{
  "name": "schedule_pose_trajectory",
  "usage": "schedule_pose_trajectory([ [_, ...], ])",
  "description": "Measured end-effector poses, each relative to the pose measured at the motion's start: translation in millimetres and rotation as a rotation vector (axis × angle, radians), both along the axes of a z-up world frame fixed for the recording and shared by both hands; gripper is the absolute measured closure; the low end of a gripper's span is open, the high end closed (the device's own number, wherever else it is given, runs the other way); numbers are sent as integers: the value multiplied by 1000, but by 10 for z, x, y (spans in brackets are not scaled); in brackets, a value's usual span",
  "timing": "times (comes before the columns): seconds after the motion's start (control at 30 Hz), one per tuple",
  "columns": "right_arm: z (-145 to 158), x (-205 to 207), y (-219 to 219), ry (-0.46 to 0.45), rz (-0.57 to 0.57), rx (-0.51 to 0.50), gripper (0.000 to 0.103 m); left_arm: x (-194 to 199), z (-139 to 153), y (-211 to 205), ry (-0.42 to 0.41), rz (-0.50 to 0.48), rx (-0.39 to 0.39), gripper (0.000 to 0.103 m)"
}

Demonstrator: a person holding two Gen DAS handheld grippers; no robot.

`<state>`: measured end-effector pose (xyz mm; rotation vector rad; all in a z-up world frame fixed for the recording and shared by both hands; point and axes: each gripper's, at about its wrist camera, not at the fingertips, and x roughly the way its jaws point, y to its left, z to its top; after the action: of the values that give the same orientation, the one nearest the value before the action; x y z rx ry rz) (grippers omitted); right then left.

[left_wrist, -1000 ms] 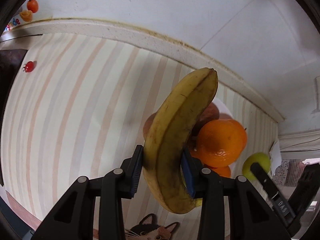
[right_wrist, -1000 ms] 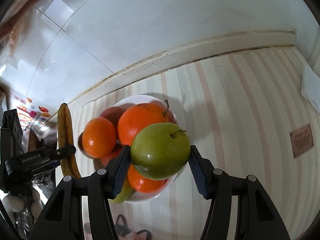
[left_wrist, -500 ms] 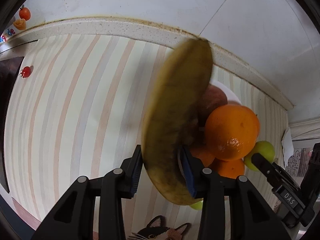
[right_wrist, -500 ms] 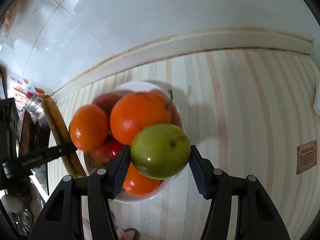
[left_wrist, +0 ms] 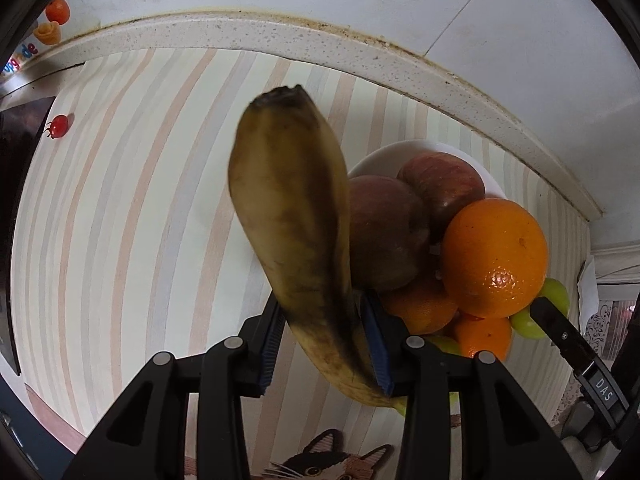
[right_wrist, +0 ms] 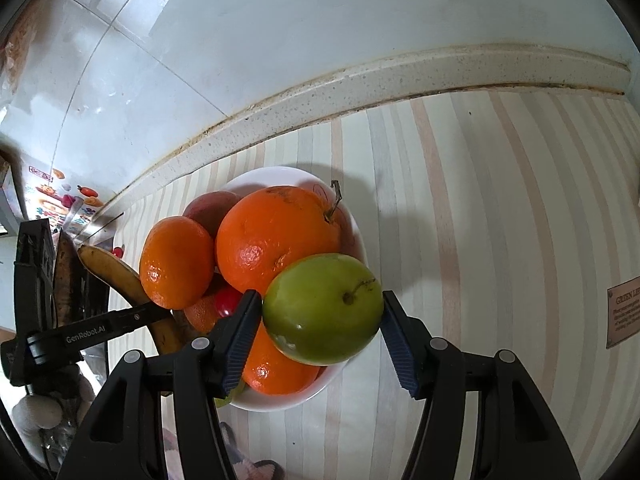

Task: Organize fruits
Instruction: 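Lower the green pear onto the plate with the right tool while the left tool brings the banana over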

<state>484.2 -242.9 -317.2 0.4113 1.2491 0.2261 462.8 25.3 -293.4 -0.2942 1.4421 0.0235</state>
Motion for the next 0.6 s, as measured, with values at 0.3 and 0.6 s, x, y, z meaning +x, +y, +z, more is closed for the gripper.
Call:
schedule_pose_trajectory([
  [0.3, 21, -8, -81, -20, -39, 28, 40, -6, 13, 19, -1, 5, -15, 67],
  [0.6, 141, -39, -230, -51, -80, 93, 44, -22, 37, 14, -13, 7, -17, 67],
])
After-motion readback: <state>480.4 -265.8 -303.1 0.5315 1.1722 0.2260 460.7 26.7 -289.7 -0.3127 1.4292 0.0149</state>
